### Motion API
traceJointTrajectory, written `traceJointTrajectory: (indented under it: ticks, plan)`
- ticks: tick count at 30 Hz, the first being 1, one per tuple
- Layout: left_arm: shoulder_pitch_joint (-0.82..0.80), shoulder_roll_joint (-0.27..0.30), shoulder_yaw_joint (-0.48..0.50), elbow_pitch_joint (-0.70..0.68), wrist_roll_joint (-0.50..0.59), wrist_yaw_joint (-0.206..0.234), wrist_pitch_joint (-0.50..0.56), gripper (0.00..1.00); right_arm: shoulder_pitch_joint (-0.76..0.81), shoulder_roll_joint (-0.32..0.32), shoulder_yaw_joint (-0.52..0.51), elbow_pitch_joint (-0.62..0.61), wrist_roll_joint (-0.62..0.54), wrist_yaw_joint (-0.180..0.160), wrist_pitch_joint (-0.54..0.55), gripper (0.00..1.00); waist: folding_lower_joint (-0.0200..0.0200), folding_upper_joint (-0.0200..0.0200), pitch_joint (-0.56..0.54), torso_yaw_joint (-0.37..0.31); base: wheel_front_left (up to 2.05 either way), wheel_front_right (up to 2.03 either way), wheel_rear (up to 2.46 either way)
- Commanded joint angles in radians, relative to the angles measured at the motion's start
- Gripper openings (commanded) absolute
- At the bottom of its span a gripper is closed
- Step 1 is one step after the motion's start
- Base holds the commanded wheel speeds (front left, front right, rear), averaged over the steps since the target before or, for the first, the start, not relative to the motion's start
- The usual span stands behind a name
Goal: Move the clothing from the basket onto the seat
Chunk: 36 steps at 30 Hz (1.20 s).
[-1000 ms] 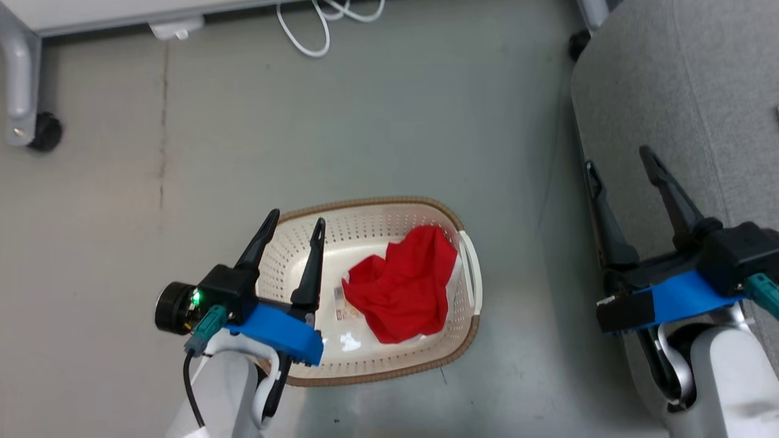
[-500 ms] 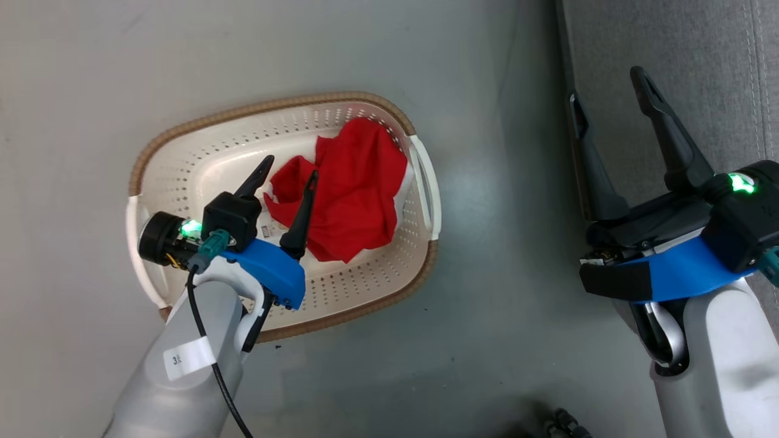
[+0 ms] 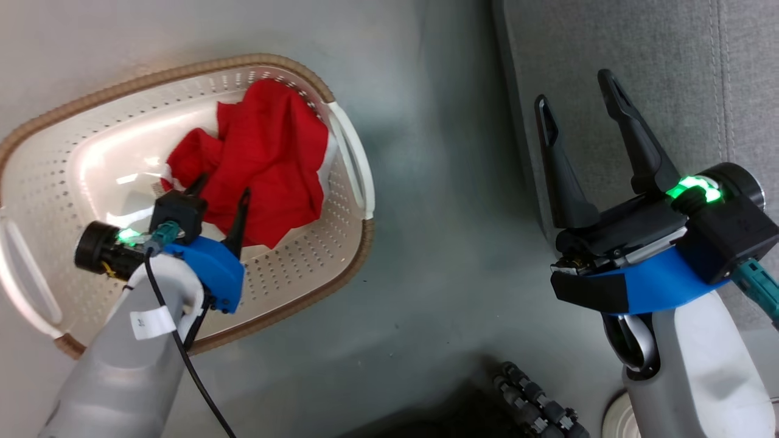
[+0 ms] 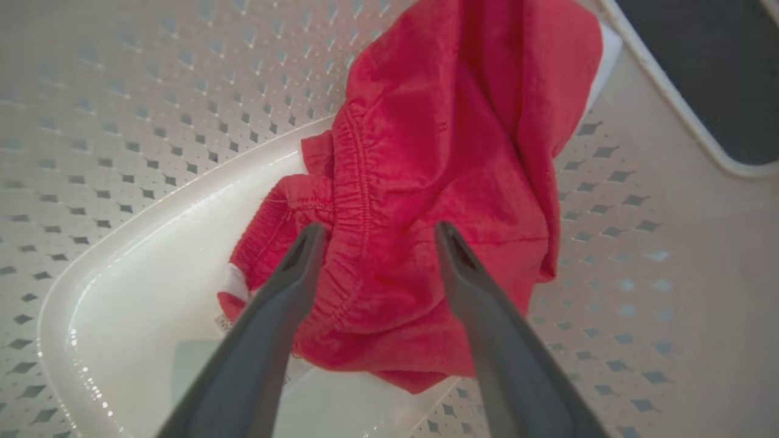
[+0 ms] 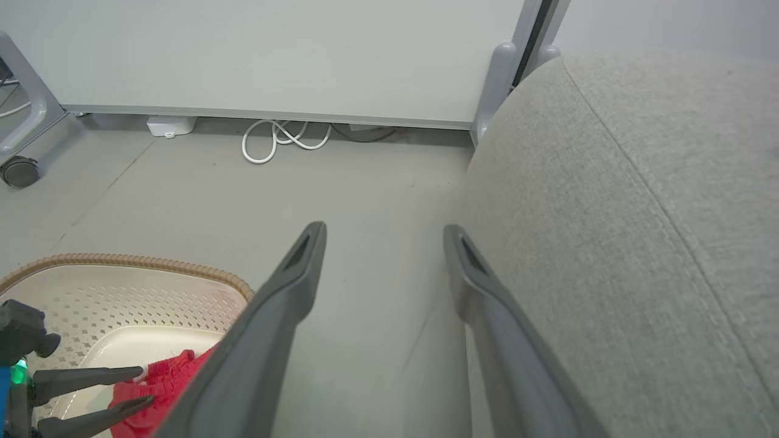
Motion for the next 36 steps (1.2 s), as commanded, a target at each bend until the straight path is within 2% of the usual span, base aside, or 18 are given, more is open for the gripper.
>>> traceJointTrajectory:
  ticks: [1,7,11,17,24,35,36]
  plan:
    - [-0.026,0.011,-0.014,0.046,-0.010,-0.001,0.006,1.00,0.005,0.009,0.002,0.006,0.006,0.000,-0.011,1.00,-0.0002,0.0001,0.016,-0.022,0.00,0.00,0.00]
    - [-0.084,0.020,-0.041,0.156,-0.013,0.001,0.031,1.00,0.014,0.013,0.007,0.016,0.011,0.000,-0.026,1.00,-0.0002,0.0001,0.026,-0.039,0.00,0.00,0.00]
    - [-0.125,0.019,-0.055,0.203,0.004,0.025,0.035,1.00,0.011,0.015,0.008,0.021,0.015,0.000,-0.033,1.00,-0.0002,0.0001,0.033,-0.043,0.00,0.00,0.00]
    - [-0.154,0.012,-0.066,0.258,0.003,0.032,0.058,1.00,0.009,0.016,0.013,0.024,0.017,0.000,-0.036,1.00,-0.0002,0.0001,0.039,-0.045,0.00,0.00,0.00]
    - [-0.165,0.008,-0.088,0.305,0.004,0.025,0.158,1.00,0.011,0.016,0.015,0.023,0.023,0.000,-0.037,1.00,-0.0002,0.0001,0.040,-0.044,0.00,0.00,0.00]
    - [-0.176,0.012,-0.183,0.327,0.064,0.014,0.301,1.00,0.005,0.016,0.019,0.021,0.030,0.000,-0.035,1.00,-0.0002,0.0001,0.038,-0.044,0.00,0.00,0.00]
    - [-0.175,0.011,-0.190,0.328,0.065,0.011,0.306,0.88,0.006,0.016,0.019,0.020,0.031,0.000,-0.035,1.00,-0.0002,0.0001,0.038,-0.043,0.00,0.00,0.00]
